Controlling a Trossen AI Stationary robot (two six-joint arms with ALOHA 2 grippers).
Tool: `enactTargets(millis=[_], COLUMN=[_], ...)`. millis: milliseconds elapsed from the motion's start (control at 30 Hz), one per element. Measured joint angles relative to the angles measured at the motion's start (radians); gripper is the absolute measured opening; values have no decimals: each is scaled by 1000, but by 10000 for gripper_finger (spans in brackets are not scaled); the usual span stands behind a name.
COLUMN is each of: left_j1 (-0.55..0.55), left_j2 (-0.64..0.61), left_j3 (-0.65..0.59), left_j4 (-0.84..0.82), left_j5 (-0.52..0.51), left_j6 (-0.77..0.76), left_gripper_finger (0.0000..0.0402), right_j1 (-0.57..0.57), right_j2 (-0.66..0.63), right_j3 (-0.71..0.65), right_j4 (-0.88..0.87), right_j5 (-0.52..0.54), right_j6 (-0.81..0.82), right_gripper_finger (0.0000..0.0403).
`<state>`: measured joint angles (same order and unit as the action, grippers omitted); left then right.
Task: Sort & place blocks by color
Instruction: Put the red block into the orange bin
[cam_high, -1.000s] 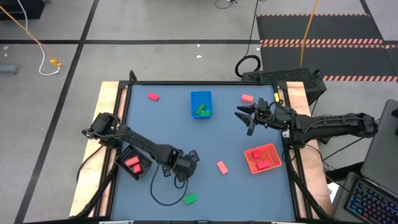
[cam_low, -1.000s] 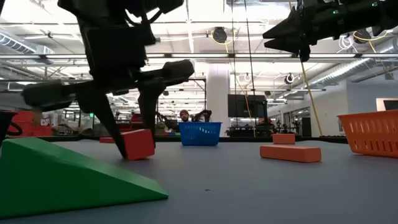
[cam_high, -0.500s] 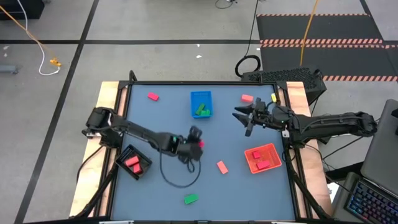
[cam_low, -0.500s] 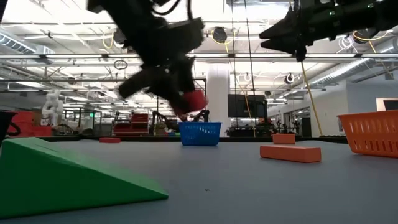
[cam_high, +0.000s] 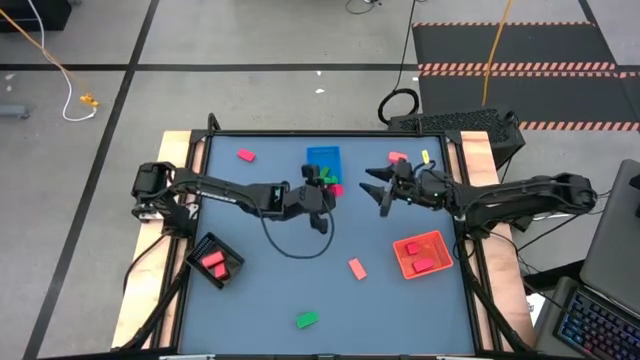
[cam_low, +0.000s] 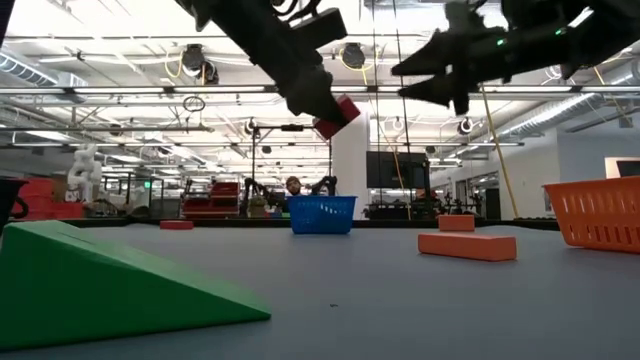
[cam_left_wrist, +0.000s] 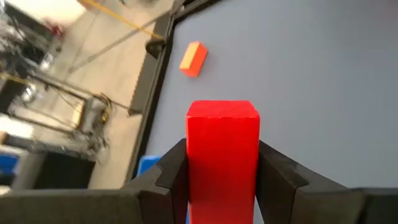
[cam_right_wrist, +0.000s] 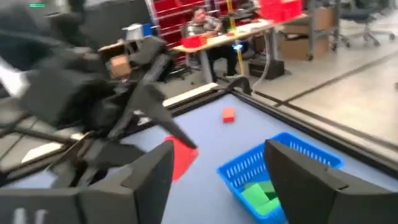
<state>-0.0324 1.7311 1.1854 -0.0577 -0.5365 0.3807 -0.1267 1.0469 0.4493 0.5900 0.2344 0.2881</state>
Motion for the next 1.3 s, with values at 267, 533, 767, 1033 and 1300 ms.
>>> enactTargets(millis=[267,533,767,1033,1300], left_j1=[-29,-12,-7,-27,-37], left_j2=[0,0,1,0,-1], left_j3=[0,8,68,84,84], left_j4=[26,94,49,25,27], left_j5=[-95,-167,-209,-236,-243], left_j6=[144,208,183,157,134], left_gripper_finger=[132,132,132,132,132], right_j1=[-40,-25,-15,-15,-15], right_j2=[205,340,416,434,435], right_j3=[12,119,168,180,180], right_j4=[267,314,317,348,357], right_j5=[-54,-109,-106,-62,-34], right_j6=[116,109,93,84,69], right_gripper_finger=[294,289,289,284,240])
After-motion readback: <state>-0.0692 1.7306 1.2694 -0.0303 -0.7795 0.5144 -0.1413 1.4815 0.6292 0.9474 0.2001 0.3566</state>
